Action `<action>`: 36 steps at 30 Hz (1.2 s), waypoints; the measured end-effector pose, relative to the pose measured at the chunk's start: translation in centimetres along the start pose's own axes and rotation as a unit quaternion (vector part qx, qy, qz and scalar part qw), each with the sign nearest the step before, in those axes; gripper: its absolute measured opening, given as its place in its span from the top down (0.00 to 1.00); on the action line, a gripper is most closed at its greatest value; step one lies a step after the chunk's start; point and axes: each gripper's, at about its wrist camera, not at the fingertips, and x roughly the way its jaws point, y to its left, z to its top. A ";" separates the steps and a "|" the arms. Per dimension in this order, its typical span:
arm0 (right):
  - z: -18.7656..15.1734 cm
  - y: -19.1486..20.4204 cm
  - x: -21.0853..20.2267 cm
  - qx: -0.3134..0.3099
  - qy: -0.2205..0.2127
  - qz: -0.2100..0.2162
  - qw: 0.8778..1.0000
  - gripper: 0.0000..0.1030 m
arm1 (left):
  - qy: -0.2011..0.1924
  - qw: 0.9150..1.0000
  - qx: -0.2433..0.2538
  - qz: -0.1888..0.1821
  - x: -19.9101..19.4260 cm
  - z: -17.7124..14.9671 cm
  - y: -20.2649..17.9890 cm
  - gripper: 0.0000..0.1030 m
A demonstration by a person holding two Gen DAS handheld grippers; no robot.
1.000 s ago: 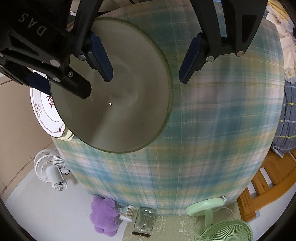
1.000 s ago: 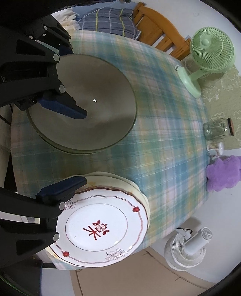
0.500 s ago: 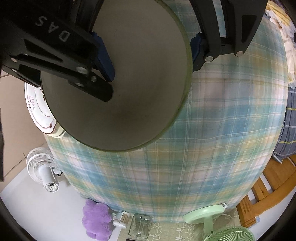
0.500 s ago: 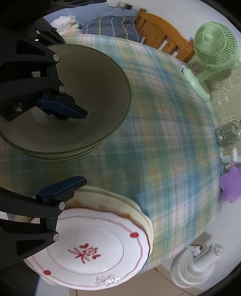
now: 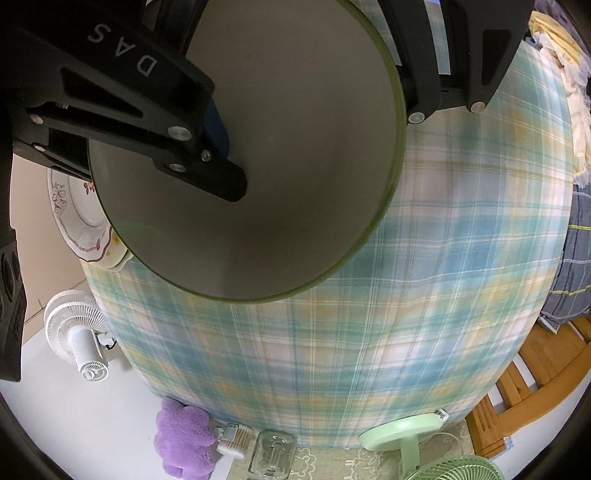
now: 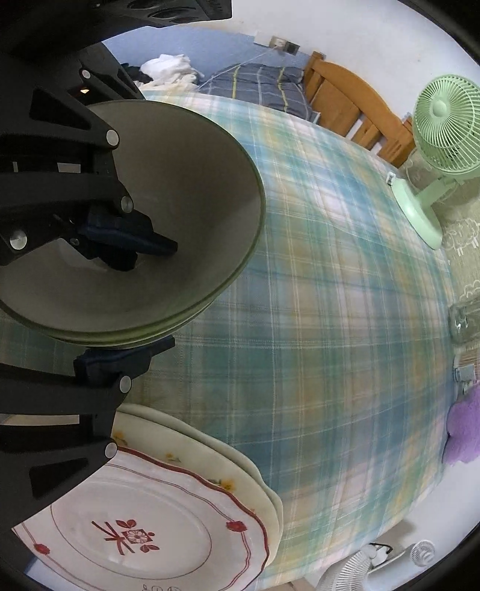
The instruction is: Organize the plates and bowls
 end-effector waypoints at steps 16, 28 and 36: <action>-0.9 1.0 -0.7 0.043 -0.013 -0.054 0.998 0.55 | 0.011 0.998 0.042 -0.052 -0.6 -0.5 0.5 0.31; -1.5 1.4 -4.0 0.069 -0.048 -0.066 0.994 0.55 | -0.016 0.996 0.070 -0.058 -3.5 -0.3 -0.8 0.31; -1.9 0.0 -6.1 0.053 -0.061 -0.056 0.995 0.55 | -0.033 0.997 0.057 -0.046 -4.7 -0.9 -3.2 0.31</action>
